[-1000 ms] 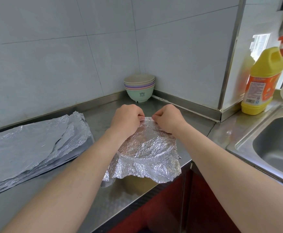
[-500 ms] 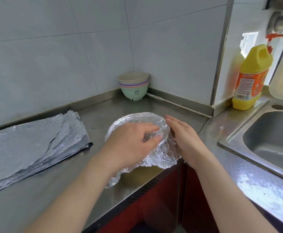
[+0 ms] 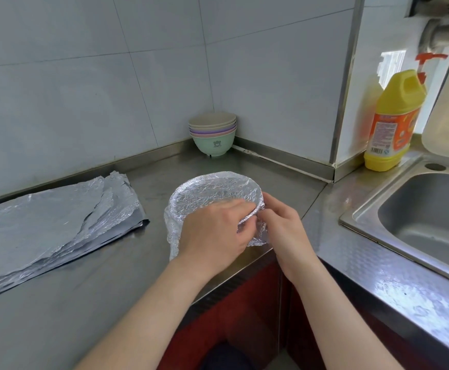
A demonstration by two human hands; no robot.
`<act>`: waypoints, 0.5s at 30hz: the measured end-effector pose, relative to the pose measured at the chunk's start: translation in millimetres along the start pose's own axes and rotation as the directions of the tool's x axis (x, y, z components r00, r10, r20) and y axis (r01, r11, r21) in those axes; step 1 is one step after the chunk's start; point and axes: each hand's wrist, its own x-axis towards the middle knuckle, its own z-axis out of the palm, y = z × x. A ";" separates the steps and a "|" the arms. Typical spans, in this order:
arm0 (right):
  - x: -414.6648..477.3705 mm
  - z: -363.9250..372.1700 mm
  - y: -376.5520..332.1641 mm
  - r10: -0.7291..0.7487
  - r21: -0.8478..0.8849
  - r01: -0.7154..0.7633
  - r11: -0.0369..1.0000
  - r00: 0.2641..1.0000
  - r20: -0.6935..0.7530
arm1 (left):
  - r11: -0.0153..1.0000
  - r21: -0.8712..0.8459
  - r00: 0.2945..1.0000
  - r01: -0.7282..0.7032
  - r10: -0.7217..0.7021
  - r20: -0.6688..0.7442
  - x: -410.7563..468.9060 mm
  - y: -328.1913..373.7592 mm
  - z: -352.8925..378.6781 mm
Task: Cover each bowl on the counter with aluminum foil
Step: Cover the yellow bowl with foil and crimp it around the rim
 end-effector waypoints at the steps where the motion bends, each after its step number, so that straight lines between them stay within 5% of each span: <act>1: 1.3 3.0 2.3 -0.010 -0.026 0.009 1.000 0.999 -0.046 | 1.000 0.006 1.000 0.003 -0.003 -0.010 0.5 0.3 2.0; 9: 4.5 22.6 11.6 -0.088 -0.112 0.060 0.992 0.960 -0.265 | 0.996 0.092 0.999 -0.015 0.019 -0.035 3.2 2.5 7.5; 15: -4.2 26.9 5.3 -0.006 0.185 0.054 0.981 0.967 -0.254 | 0.996 0.083 0.999 0.018 -0.016 -0.029 4.0 6.0 5.1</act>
